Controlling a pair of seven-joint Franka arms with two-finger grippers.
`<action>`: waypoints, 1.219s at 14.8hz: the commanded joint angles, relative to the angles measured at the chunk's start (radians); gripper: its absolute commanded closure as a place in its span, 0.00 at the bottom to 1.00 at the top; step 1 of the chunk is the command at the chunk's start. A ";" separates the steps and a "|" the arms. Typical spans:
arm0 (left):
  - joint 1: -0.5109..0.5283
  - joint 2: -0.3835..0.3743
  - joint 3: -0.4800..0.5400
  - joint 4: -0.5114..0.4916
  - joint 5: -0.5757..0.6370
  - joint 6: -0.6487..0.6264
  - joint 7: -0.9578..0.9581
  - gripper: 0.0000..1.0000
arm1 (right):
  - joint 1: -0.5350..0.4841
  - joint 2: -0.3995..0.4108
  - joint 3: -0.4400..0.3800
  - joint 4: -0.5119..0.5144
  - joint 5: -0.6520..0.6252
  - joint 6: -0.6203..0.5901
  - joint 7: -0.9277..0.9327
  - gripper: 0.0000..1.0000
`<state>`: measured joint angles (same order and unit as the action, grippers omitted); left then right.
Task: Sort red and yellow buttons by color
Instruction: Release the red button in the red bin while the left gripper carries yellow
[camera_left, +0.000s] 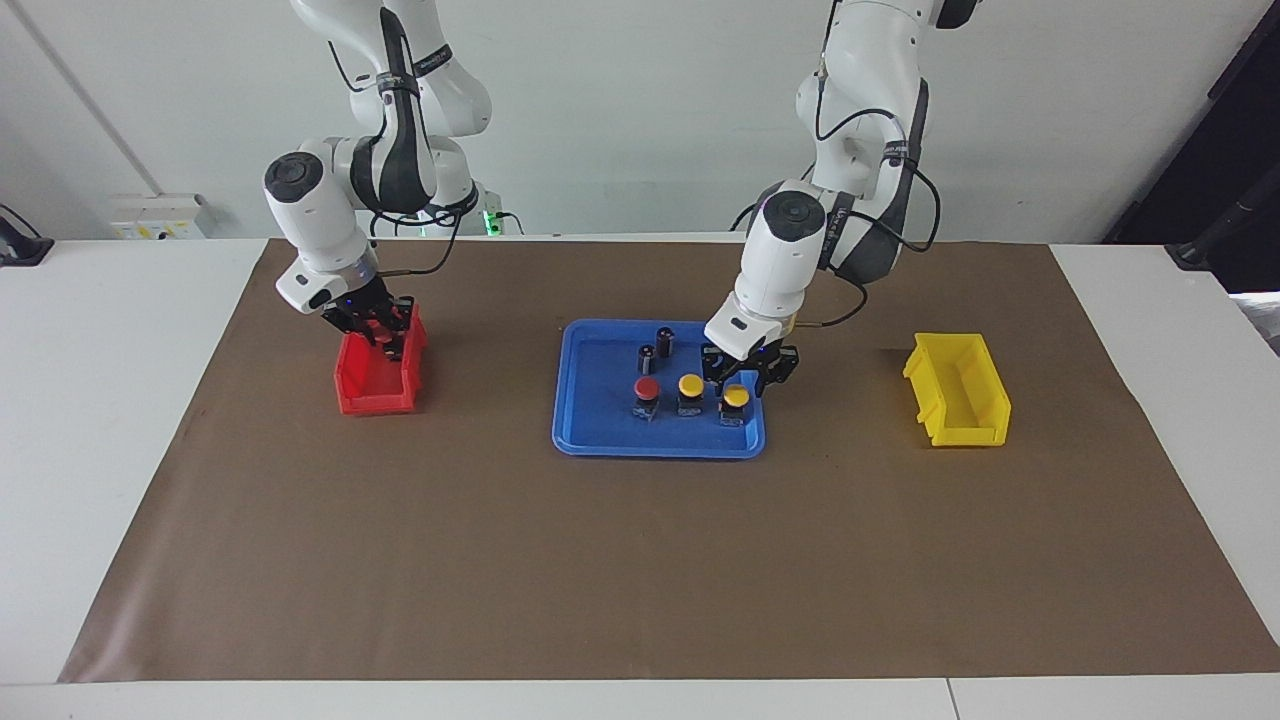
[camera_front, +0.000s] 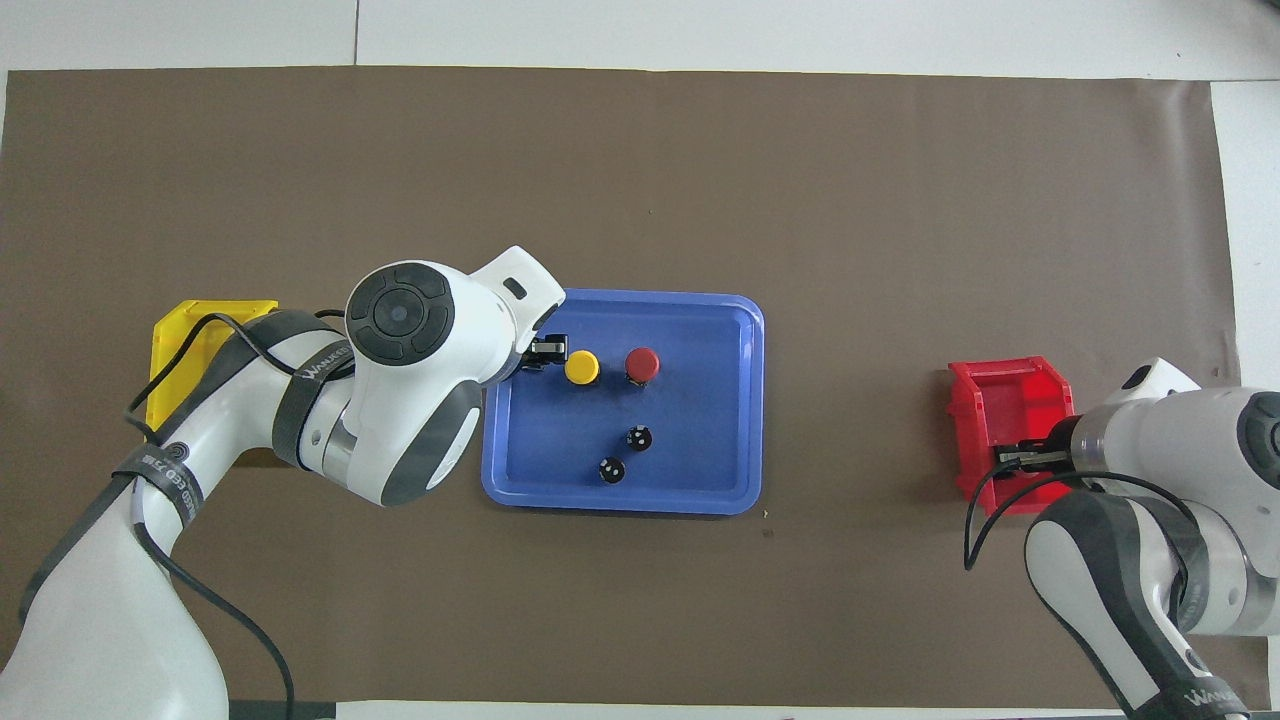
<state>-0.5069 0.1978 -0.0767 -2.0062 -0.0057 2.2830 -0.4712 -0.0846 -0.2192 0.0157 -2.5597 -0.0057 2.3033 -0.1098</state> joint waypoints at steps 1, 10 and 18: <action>-0.019 0.009 0.015 -0.014 -0.010 0.039 -0.026 0.35 | -0.021 -0.017 0.006 -0.020 0.007 0.018 -0.047 0.68; -0.007 0.002 0.020 0.088 -0.008 -0.125 -0.024 0.99 | -0.030 -0.014 0.006 -0.007 0.006 0.002 -0.062 0.45; 0.221 -0.205 0.025 0.267 -0.007 -0.638 0.296 0.99 | 0.027 0.029 0.018 0.356 0.007 -0.304 -0.025 0.35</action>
<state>-0.3844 0.0373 -0.0507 -1.6908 -0.0051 1.6732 -0.3134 -0.0921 -0.2269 0.0259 -2.3345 -0.0057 2.0968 -0.1420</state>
